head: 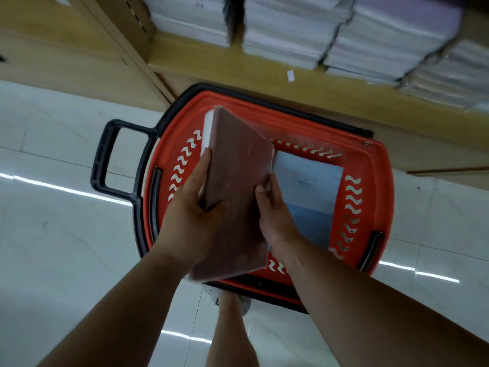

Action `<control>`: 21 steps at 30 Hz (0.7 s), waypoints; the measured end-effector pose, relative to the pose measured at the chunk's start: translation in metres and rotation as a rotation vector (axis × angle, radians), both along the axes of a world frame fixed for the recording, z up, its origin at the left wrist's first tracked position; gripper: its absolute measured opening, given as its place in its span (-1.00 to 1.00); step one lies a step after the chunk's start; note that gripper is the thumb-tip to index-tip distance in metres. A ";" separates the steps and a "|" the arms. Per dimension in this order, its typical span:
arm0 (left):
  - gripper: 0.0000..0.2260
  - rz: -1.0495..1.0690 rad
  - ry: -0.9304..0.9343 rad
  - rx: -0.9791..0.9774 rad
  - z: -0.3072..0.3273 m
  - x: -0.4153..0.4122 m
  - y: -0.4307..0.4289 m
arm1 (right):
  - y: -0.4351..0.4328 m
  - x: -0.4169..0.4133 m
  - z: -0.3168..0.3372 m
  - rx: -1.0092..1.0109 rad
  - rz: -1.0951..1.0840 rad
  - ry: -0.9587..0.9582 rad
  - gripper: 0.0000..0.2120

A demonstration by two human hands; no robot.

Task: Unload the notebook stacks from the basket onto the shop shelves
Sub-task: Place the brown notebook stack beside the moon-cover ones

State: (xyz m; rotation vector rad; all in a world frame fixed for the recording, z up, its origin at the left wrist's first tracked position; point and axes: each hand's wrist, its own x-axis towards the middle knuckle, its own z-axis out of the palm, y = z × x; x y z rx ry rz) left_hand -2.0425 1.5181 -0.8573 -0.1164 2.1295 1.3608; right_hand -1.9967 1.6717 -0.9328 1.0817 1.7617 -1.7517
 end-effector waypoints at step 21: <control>-0.33 0.219 0.144 0.173 0.452 0.057 0.095 | 0.126 0.046 0.407 -0.411 -0.196 0.320 -0.53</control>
